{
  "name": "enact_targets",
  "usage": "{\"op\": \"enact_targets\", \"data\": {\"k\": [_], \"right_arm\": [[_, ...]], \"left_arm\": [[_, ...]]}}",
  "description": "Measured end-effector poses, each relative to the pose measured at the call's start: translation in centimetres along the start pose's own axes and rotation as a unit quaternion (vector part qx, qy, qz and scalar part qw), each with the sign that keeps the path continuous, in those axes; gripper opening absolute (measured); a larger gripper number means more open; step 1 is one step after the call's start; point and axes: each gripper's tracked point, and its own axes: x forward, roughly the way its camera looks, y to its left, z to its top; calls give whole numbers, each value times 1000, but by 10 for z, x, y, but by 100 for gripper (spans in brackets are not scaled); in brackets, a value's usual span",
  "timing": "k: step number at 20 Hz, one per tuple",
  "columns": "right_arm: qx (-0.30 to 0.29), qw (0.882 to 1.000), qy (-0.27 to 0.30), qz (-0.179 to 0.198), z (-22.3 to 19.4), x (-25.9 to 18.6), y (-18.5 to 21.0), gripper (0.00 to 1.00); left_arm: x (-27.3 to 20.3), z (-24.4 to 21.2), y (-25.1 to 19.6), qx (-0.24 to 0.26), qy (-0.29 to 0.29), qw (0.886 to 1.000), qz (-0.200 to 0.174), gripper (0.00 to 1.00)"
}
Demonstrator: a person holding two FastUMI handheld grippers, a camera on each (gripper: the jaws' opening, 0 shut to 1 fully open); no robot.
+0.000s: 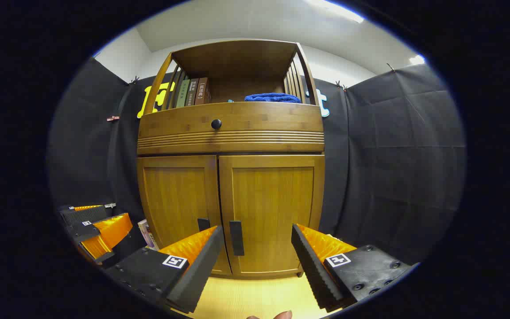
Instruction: Open the right door of the double-door shoe cabinet with the right hand, and open the left door with the left hand.
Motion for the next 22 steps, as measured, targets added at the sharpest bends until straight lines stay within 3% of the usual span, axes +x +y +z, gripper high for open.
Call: {"op": "enact_targets", "data": {"k": [22], "right_arm": [[-5,1000,1,9,-11,17,4,97]], "left_arm": [[3,3,-1,6,-1,1000,-2,94]]}}
